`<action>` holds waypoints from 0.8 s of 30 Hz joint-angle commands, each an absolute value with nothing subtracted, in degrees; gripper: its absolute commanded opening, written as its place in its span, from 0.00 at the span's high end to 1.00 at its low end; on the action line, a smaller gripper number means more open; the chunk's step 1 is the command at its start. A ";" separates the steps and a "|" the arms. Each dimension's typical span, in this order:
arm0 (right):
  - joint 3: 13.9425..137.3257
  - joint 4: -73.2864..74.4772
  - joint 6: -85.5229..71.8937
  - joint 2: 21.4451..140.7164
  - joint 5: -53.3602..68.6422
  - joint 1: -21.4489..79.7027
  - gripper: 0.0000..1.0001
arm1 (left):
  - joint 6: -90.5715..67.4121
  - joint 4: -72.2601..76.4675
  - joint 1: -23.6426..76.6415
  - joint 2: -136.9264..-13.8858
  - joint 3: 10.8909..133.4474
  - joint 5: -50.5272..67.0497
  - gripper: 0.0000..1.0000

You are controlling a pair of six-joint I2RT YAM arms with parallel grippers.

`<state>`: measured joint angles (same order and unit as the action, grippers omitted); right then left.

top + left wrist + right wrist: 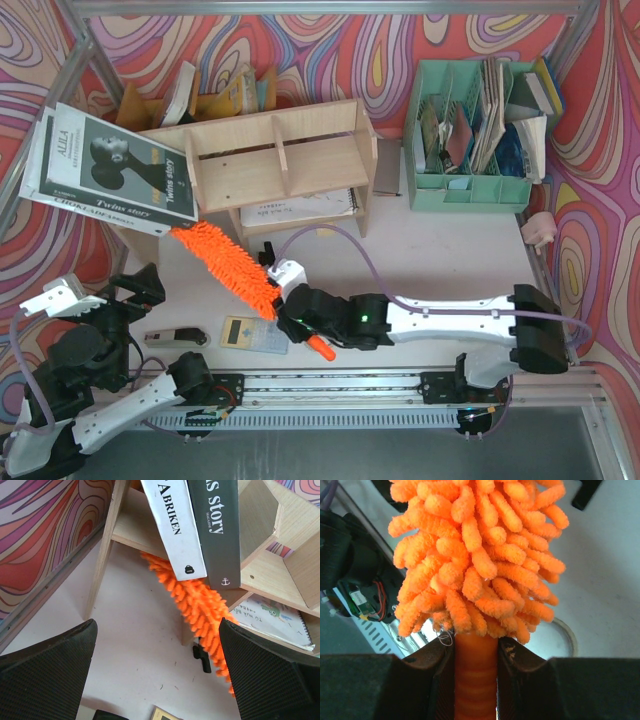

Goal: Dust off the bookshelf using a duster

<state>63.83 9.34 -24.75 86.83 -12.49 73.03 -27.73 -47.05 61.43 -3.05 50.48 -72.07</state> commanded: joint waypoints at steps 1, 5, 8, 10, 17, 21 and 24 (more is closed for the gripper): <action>61.73 10.38 -30.39 79.76 -20.81 73.12 1.00 | -27.71 -47.64 61.63 -3.21 50.46 -73.30 0.01; 60.24 11.15 -32.23 77.53 -22.03 73.08 1.00 | -27.77 -47.76 61.61 -3.13 50.49 -73.15 0.02; 60.75 9.54 -31.40 78.46 -20.46 73.08 1.00 | -27.86 -47.64 61.61 -3.09 50.57 -73.13 0.02; 62.48 8.78 -30.63 80.78 -18.33 73.05 1.00 | -27.90 -47.72 61.62 -3.08 50.57 -73.08 0.01; 65.43 7.84 -29.09 84.58 -16.48 73.45 1.00 | -28.08 -47.98 61.61 -3.22 50.46 -73.22 0.01; 63.89 10.74 -32.17 82.25 -21.17 73.48 1.00 | -28.87 -48.57 61.61 -3.37 50.62 -73.13 0.02; 62.16 13.13 -36.87 80.51 -24.79 73.45 1.00 | -29.10 -48.64 61.61 -3.09 50.57 -73.21 0.01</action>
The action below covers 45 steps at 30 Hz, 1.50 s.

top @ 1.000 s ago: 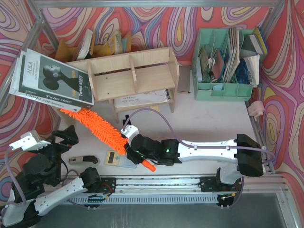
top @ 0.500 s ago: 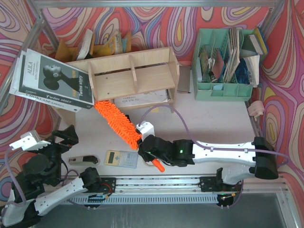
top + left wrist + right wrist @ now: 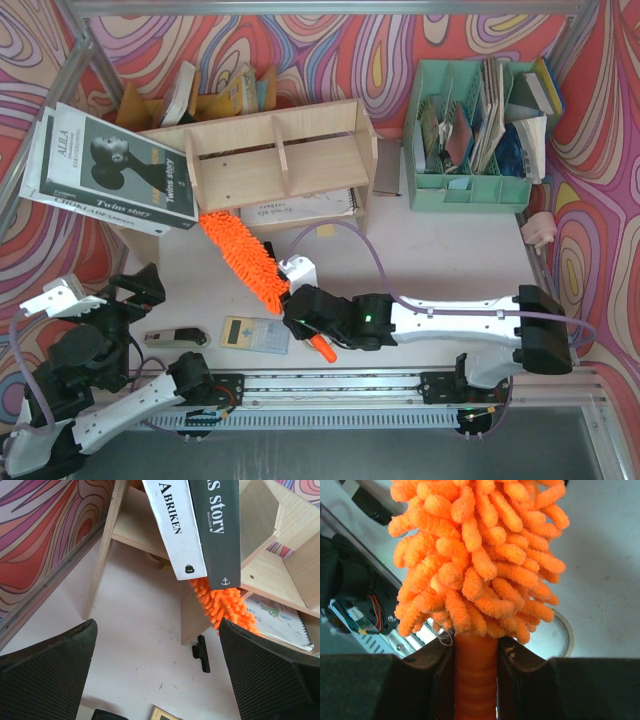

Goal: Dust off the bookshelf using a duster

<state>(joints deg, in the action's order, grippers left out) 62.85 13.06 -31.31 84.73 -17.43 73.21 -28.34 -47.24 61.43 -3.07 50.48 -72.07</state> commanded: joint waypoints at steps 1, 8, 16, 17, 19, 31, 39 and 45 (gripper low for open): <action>61.46 13.51 -38.34 79.97 -25.53 73.43 1.00 | -29.09 -48.60 61.61 -2.96 50.60 -73.15 0.01; 62.84 15.51 -39.75 83.11 -24.78 73.44 1.00 | -29.29 -48.60 61.61 -2.64 50.55 -72.73 0.02; 65.19 17.98 -39.91 89.69 -21.51 73.38 1.00 | -29.44 -48.70 61.61 -2.14 50.68 -72.29 0.01; 65.37 18.00 -39.84 90.21 -21.45 73.34 1.00 | -29.44 -48.75 61.62 -2.10 50.70 -72.27 0.01; 65.47 18.02 -39.90 90.94 -21.40 73.02 1.00 | -29.57 -48.84 61.61 -1.95 50.70 -72.25 0.01; 72.02 17.98 -35.18 88.21 -26.37 72.33 1.00 | -29.40 -48.76 61.61 -1.89 50.71 -72.25 0.01; 72.16 18.46 -36.17 93.14 -24.01 72.29 1.00 | -29.36 -48.69 61.61 -1.67 50.71 -72.42 0.01; 69.94 19.20 -38.57 95.82 -22.39 70.34 1.00 | -29.18 -48.60 61.61 -1.76 50.68 -72.52 0.01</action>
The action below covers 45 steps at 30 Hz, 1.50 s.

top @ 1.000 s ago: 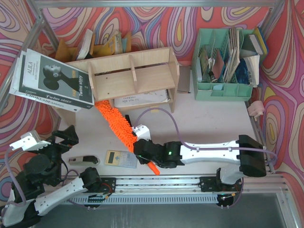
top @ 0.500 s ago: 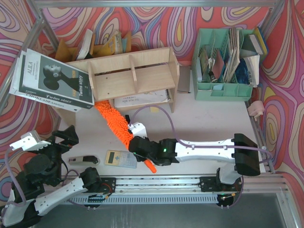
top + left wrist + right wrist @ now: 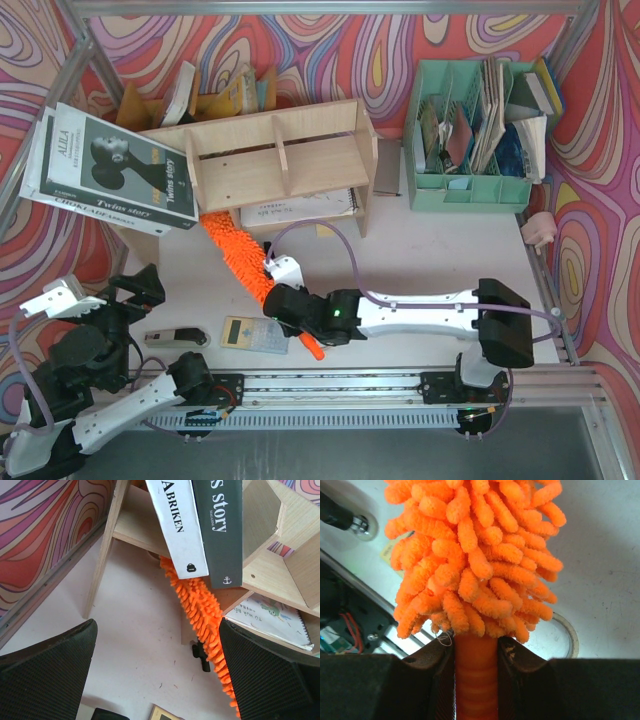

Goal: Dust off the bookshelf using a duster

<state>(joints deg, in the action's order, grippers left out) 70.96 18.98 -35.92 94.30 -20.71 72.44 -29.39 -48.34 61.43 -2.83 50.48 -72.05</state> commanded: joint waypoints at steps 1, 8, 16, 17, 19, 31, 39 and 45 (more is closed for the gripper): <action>69.40 18.91 -38.91 96.36 -21.73 69.81 1.00 | -29.18 -48.60 61.61 -1.80 50.71 -72.51 0.01; 69.26 17.97 -39.06 99.29 -18.01 67.81 1.00 | -29.36 -48.77 61.61 -1.61 50.70 -72.56 0.01; 69.43 10.99 -33.02 96.61 -12.67 67.89 1.00 | -29.36 -48.87 61.61 -1.63 50.80 -72.45 0.01; 69.42 9.50 -32.02 96.22 -11.86 68.15 1.00 | -29.36 -48.86 61.61 -1.58 50.84 -72.43 0.01; 69.57 7.13 -29.59 95.59 -10.79 69.06 1.00 | -29.36 -48.82 61.61 -1.54 50.84 -72.46 0.01; 71.72 5.80 -21.02 96.83 -7.53 72.72 1.00 | -29.36 -48.86 61.61 -1.57 50.77 -72.78 0.01; 69.76 10.21 -23.09 100.97 -8.21 72.78 1.00 | -29.22 -48.84 61.62 -1.81 50.68 -73.04 0.01; 70.00 10.77 -22.74 102.86 -9.08 72.67 1.00 | -29.27 -48.94 61.61 -1.95 50.67 -73.13 0.02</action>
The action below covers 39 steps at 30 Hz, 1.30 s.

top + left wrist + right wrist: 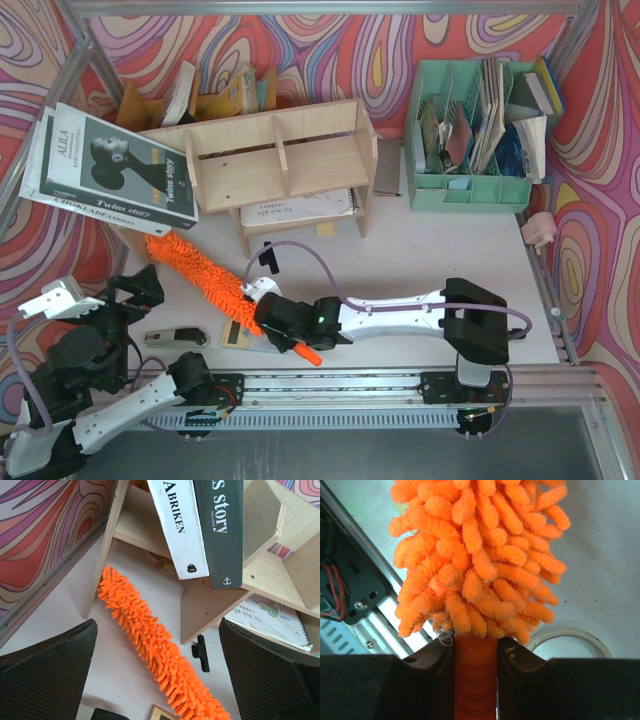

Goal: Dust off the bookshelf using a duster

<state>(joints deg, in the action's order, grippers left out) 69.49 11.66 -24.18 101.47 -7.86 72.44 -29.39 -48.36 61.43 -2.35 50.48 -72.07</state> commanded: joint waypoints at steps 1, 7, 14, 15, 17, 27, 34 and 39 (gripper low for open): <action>70.41 10.63 -22.43 102.94 -9.13 72.53 1.00 | -29.22 -48.92 61.61 -1.99 50.70 -73.19 0.01; 75.95 11.18 -20.36 101.81 -12.56 72.52 1.00 | -29.18 -48.87 61.62 -1.98 50.66 -73.21 0.01; 78.42 10.08 -18.76 94.94 -17.32 72.58 1.00 | -29.09 -48.64 61.61 -1.96 50.71 -73.30 0.01; 78.37 10.02 -18.56 95.03 -17.53 72.54 1.00 | -29.02 -48.64 61.61 -2.01 50.64 -73.30 0.01; 78.27 10.56 -18.55 96.13 -17.54 72.56 1.00 | -28.84 -48.48 61.61 -2.14 50.54 -73.41 0.02; 73.28 9.52 -19.59 103.17 -14.66 72.52 1.00 | -28.61 -48.33 61.61 -2.26 50.57 -73.39 0.01; 75.90 9.53 -17.36 102.28 -14.68 72.55 1.00 | -28.56 -48.25 61.61 -2.22 50.58 -73.30 0.01; 75.76 7.86 -16.97 95.86 -13.78 72.98 1.00 | -28.50 -48.25 61.61 -2.31 50.60 -73.22 0.02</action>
